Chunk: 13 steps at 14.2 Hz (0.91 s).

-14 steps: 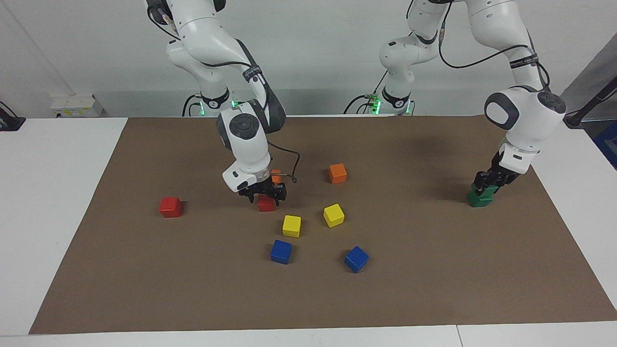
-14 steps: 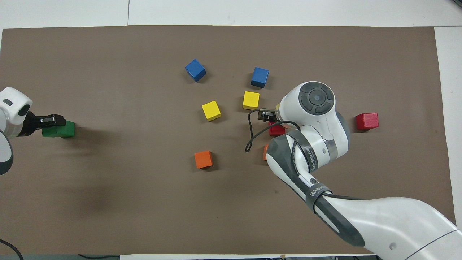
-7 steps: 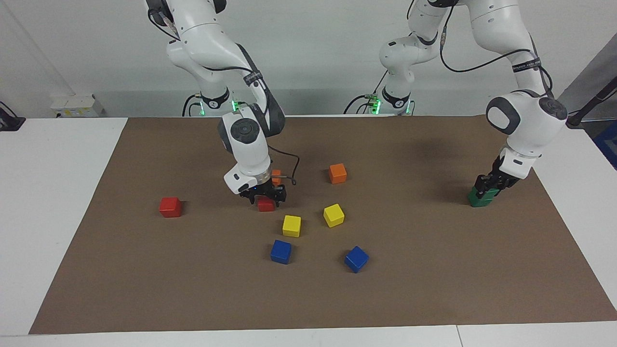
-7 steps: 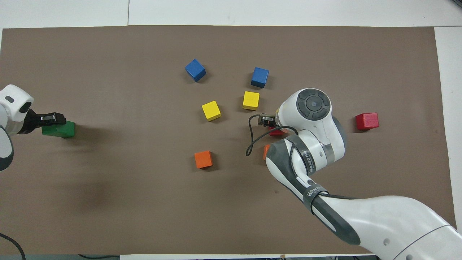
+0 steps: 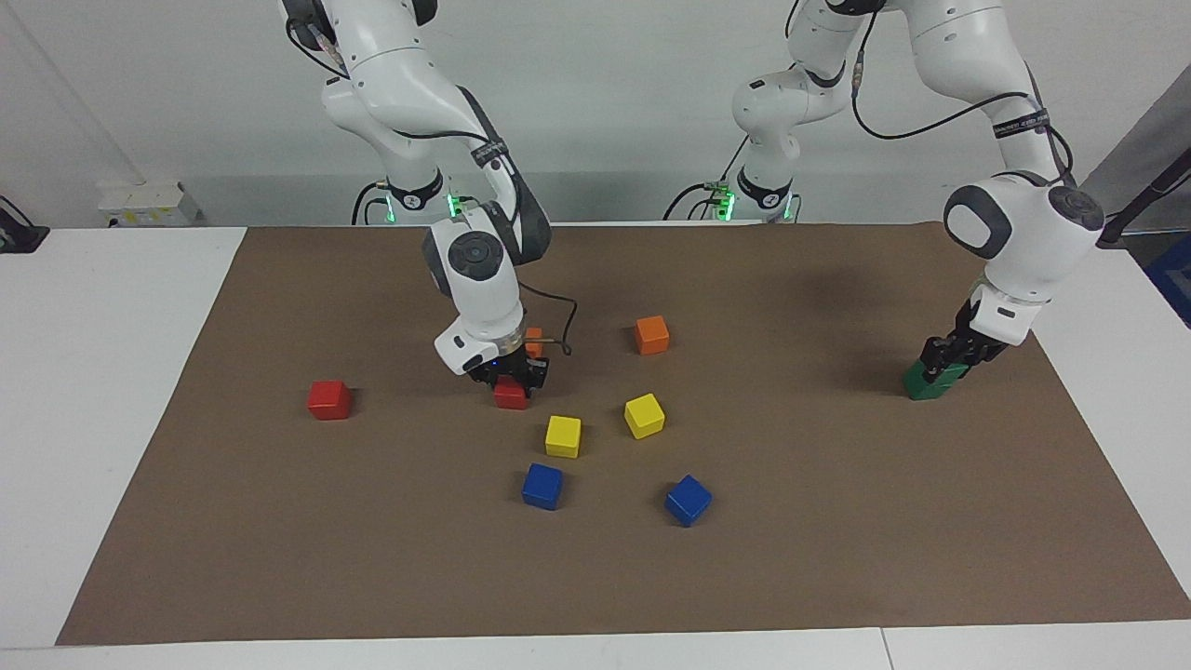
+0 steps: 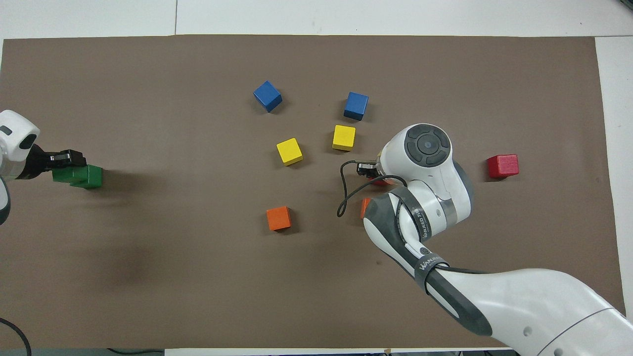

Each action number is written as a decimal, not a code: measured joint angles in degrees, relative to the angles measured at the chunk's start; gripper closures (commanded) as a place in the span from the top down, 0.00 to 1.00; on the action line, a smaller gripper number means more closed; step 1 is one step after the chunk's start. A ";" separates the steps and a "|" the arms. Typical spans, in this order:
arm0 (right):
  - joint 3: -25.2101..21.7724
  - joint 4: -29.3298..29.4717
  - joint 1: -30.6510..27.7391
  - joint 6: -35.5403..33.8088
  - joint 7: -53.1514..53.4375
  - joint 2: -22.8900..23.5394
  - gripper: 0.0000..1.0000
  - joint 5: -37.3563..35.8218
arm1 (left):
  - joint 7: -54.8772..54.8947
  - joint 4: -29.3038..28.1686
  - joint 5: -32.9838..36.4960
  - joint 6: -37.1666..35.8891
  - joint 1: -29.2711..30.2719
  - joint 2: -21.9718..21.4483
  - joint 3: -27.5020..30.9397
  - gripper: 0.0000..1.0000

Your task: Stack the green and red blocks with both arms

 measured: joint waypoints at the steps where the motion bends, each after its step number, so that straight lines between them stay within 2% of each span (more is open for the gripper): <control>1: -0.28 1.19 -0.68 -1.98 -2.01 -0.16 0.00 -0.01 | 0.00 0.00 0.55 0.00 0.00 0.11 0.00 0.00; 3: -0.60 5.93 -4.36 -8.51 -7.63 -1.09 0.00 -0.03 | 0.00 0.00 0.85 0.00 0.00 0.32 -0.03 0.00; 7: -0.79 14.83 -15.51 -21.90 -22.98 -4.89 0.00 -0.01 | 0.00 0.00 0.90 0.00 0.00 0.51 -0.10 0.00; 9: -0.82 15.73 -19.85 -24.36 -28.30 -5.87 0.00 0.00 | 0.00 0.00 0.91 0.00 0.00 0.60 -0.10 0.00; 11: -0.82 14.82 -23.11 -23.92 -32.53 -5.96 0.00 0.00 | 0.00 0.00 0.91 0.00 0.00 0.63 -0.10 0.00; 12: -0.82 13.37 -24.39 -21.90 -34.29 -6.01 0.00 0.00 | 0.01 0.00 0.95 0.00 0.00 0.64 -0.11 0.09; 13: -0.82 11.20 -25.42 -19.12 -35.66 -6.16 0.00 0.00 | 0.02 0.00 1.12 0.00 0.00 0.64 -0.11 0.63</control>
